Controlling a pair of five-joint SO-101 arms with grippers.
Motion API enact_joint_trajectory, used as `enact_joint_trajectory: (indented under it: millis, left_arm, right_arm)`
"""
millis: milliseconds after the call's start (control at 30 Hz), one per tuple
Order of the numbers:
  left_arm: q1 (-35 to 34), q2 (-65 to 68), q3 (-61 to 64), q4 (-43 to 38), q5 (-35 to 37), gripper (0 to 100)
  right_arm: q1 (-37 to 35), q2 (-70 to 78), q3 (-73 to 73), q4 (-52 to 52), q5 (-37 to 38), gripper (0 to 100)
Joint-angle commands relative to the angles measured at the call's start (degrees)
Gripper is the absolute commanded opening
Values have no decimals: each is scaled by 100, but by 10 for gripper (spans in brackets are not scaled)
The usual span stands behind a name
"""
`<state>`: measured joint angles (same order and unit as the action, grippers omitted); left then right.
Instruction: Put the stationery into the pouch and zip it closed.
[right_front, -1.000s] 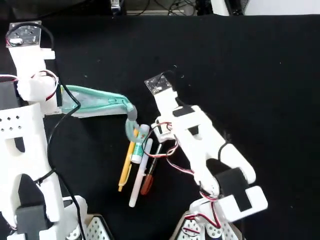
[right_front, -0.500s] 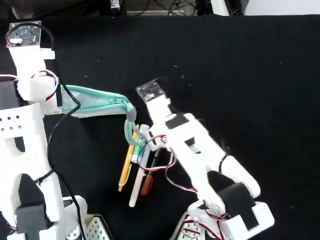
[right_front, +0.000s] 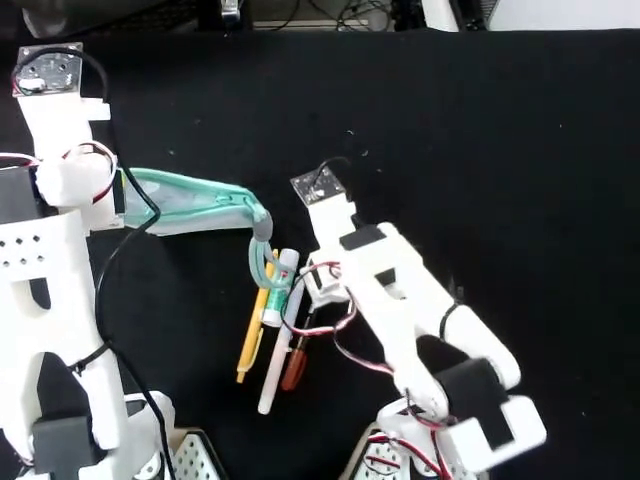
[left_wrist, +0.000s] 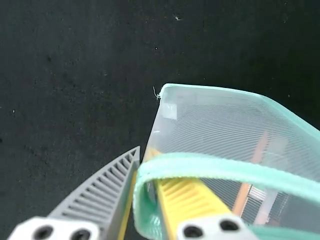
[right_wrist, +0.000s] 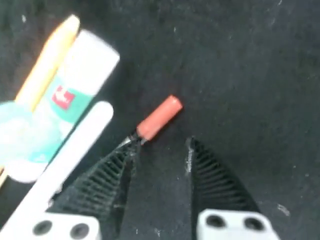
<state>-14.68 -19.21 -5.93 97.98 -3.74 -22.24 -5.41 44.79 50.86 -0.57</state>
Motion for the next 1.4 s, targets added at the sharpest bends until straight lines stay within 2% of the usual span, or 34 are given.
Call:
enact_joint_trajectory:
  millis: [0, 300, 467, 667, 1033, 1100, 1167, 1367]
  left_arm:
    - [-66, -18, 66, -97, 9, 30]
    - [-66, -18, 75, -97, 9, 30]
    - [-66, -18, 92, -97, 9, 30]
    - [-66, -18, 92, -105, 9, 30]
    - [-75, -18, 92, -105, 9, 30]
    - [-75, -18, 92, -105, 9, 30]
    - [-92, -18, 92, -105, 9, 30]
    - [-101, -18, 92, -105, 9, 30]
  right_arm:
    - [-53, 418, -620, -53, -229, 149]
    - [-53, 251, -760, 88, -448, 145]
    - [-404, -154, -295, -492, -448, 149]
    - [-607, 171, -251, -818, -448, 149]
    - [-343, 1323, -1367, 193, -413, 144]
    - [-325, 1367, -1411, 193, -387, 108]
    - [-325, 1341, -1429, 158, -237, 13]
    - [-88, 840, -1270, 167, -97, 12]
